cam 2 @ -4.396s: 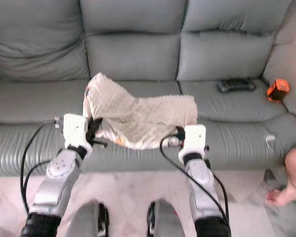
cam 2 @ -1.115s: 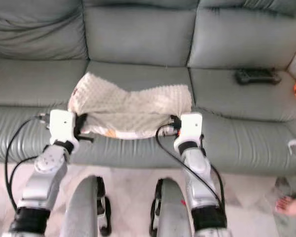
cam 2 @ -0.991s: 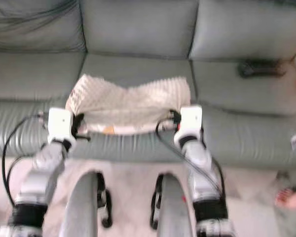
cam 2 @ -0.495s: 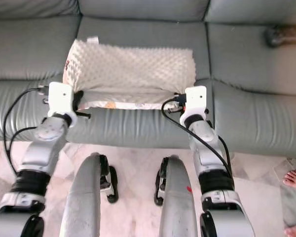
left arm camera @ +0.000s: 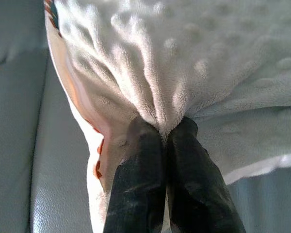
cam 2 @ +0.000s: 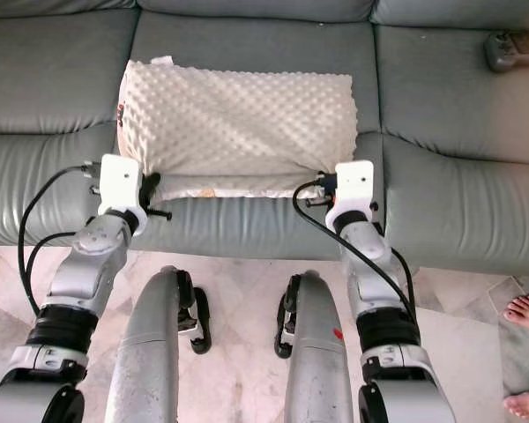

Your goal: Move the pillow to the sofa

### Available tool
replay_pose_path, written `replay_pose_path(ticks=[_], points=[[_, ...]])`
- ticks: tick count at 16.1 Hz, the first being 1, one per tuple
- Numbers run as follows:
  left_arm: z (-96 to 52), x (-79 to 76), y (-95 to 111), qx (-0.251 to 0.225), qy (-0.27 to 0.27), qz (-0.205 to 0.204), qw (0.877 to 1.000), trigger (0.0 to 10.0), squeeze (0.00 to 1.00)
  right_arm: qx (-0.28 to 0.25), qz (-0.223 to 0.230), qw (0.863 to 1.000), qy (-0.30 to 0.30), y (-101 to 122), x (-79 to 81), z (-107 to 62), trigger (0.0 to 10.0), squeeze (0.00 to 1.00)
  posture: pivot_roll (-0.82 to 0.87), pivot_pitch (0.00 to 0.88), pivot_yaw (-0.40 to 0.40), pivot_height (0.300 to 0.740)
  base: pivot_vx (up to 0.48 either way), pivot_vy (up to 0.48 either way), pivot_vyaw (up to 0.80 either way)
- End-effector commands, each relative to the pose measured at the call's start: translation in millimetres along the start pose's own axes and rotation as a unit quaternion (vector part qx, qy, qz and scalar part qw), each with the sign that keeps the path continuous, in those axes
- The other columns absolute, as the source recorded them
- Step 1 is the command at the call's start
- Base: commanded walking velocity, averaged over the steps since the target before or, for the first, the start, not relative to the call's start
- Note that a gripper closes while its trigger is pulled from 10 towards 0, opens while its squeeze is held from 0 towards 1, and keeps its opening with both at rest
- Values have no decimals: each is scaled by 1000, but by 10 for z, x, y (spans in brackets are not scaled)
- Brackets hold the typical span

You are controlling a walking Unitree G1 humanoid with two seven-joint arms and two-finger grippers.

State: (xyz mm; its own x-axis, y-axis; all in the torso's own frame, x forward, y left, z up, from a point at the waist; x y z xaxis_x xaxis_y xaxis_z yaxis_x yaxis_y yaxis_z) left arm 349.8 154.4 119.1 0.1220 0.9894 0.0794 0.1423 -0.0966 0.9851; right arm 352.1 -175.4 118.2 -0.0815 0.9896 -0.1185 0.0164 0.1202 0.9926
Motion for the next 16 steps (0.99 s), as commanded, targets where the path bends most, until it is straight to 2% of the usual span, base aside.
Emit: replay_pose_path(ticks=[1,6,8,10,11,12,16], points=[[-63,98,-241,45,10,0,999,10000,1000,29,11,999,-41,-172,-153,-85,10000,1000,18,505,10,641,0,0,0],[0,49,-232,51,-12,6,999,10000,1000,29,5,999,-40,-185,-96,-63,10000,1000,21,466,13,641,0,0,0],[38,-3,-231,54,-27,39,997,10000,1000,28,8,999,-40,-205,-64,-66,10000,1000,25,437,7,641,0,0,0],[53,-34,-224,54,-38,43,997,10000,1000,25,8,999,-36,-198,-31,-51,10000,1000,24,428,3,641,0,0,0],[69,-81,-219,51,-54,96,993,10000,1000,22,7,999,-28,-180,4,-30,10000,1000,22,410,-3,641,0,0,0],[71,-115,-219,49,-67,118,990,10000,1000,20,6,1000,-22,-165,16,-19,10000,1000,19,404,-5,641,0,0,0],[111,-68,-163,31,-42,133,990,10000,1000,5,0,1000,-18,-101,1,-4,10000,1000,1,353,-7,641,0,0,0]])
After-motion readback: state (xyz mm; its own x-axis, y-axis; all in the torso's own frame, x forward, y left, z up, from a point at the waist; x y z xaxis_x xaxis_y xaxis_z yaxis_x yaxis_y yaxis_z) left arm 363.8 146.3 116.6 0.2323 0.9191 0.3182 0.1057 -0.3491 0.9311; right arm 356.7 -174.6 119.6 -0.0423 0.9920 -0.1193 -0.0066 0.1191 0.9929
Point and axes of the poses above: a point about 5 cm out from each wrist's last joint towards the gripper, its own z axis pointing out of the wrist towards the gripper, its own y axis along the axis of the wrist's last joint, x = y × z, the point moved 1 cm from there along z, pointing out of the wrist towards the gripper, and after that the axes turned 3 degrees about -z, right-handed, at the moved point
